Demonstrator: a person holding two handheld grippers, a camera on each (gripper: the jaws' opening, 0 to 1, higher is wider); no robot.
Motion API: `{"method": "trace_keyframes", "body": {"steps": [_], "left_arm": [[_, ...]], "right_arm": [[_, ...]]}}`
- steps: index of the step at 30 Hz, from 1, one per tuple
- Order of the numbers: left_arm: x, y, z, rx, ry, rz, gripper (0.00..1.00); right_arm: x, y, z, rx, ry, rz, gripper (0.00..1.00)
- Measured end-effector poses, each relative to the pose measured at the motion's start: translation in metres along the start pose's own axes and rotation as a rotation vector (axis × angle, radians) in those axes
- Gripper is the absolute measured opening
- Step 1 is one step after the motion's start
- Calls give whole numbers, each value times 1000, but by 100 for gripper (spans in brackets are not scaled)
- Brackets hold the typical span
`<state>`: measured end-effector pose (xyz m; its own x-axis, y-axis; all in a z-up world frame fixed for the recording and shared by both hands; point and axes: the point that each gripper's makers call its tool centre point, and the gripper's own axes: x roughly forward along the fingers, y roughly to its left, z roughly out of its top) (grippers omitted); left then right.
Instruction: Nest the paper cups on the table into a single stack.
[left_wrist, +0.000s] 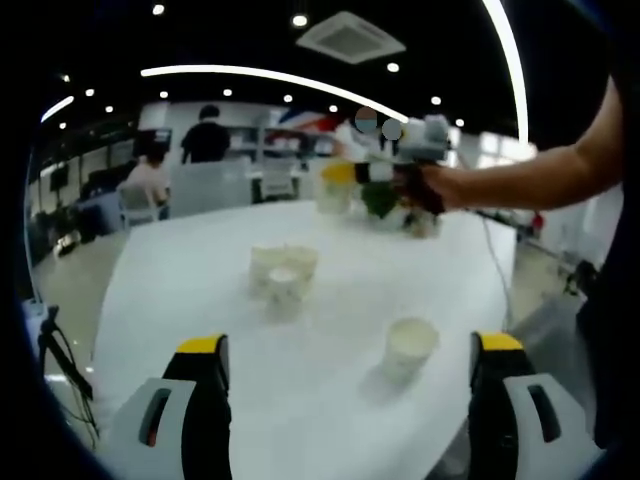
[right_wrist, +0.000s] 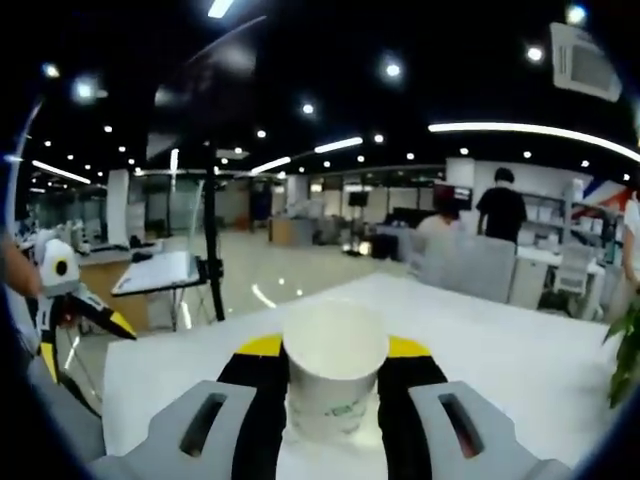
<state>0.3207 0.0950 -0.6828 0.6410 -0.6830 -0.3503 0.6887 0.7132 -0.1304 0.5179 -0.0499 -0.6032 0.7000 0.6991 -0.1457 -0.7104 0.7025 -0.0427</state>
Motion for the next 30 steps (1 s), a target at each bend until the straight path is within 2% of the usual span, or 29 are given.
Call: {"method": "trace_keyframes", "body": {"steps": [30], "left_arm": [[-6, -7, 0, -16, -19, 28, 99]], "right_arm": [[-33, 41, 0, -22, -31, 55, 32]]}}
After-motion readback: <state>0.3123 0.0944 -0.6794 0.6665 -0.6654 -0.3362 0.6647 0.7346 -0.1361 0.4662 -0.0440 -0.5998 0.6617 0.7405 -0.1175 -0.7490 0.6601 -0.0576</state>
